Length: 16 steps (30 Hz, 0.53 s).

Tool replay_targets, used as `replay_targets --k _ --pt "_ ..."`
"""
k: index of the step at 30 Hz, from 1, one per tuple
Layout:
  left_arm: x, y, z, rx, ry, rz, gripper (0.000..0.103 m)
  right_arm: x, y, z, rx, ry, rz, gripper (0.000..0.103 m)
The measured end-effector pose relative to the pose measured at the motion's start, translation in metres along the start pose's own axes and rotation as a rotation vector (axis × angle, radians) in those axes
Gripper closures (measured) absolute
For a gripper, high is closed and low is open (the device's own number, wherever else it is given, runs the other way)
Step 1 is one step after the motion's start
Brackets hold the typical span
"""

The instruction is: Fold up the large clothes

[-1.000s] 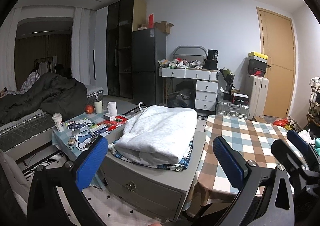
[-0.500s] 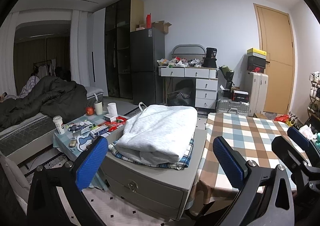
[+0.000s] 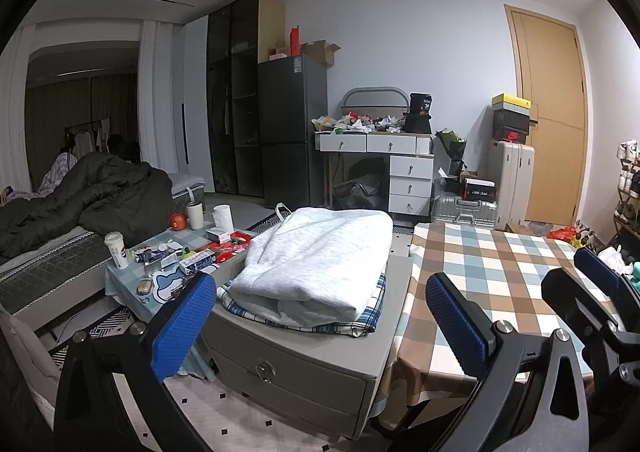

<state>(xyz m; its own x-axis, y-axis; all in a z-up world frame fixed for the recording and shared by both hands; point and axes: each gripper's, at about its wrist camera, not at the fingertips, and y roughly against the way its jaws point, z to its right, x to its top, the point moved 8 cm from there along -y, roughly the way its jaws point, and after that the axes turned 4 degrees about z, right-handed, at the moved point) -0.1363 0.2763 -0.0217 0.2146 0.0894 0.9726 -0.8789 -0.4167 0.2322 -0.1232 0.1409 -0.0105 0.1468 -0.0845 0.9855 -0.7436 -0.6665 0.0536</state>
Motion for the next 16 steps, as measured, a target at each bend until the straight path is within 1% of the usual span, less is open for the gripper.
replay_targets --k 12,16 --pt "0.0001 -0.0027 0.0011 0.002 -0.004 -0.007 0.001 0.0009 -0.0018 0.0053 -0.002 -0.029 0.002 0.000" --pt "-0.0021 -0.0041 0.0066 -0.015 -0.008 -0.017 0.001 0.0012 -0.0023 0.0089 -0.003 -0.044 0.002 0.000"
